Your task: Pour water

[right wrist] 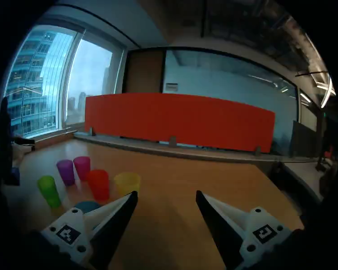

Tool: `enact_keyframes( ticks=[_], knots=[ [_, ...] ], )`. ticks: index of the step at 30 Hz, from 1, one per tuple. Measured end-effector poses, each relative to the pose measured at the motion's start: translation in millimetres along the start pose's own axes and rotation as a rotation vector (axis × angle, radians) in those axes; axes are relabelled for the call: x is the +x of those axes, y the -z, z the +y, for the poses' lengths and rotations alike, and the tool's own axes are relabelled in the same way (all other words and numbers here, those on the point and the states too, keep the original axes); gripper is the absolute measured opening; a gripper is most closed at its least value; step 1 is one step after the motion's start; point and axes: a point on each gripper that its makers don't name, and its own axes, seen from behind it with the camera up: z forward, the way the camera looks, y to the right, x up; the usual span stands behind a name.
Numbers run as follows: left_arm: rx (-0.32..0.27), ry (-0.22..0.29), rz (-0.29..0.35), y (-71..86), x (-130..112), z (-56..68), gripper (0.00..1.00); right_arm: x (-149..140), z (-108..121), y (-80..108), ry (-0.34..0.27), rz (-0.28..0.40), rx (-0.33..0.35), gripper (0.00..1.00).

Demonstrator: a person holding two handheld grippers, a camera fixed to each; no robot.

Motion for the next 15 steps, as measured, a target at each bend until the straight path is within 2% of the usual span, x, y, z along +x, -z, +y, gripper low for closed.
enact_keyframes(
  ticks=[9,15],
  knots=[
    [0.066,0.028,0.091,5.0,22.9,-10.5,0.98,42.1,10.8,9.2,0.002,0.153,-0.106,1.0],
    [0.088,0.032,0.152,9.2,41.9,-10.9,0.98,64.8,16.3,16.5,-0.026,0.229,-0.15,1.0]
  ],
)
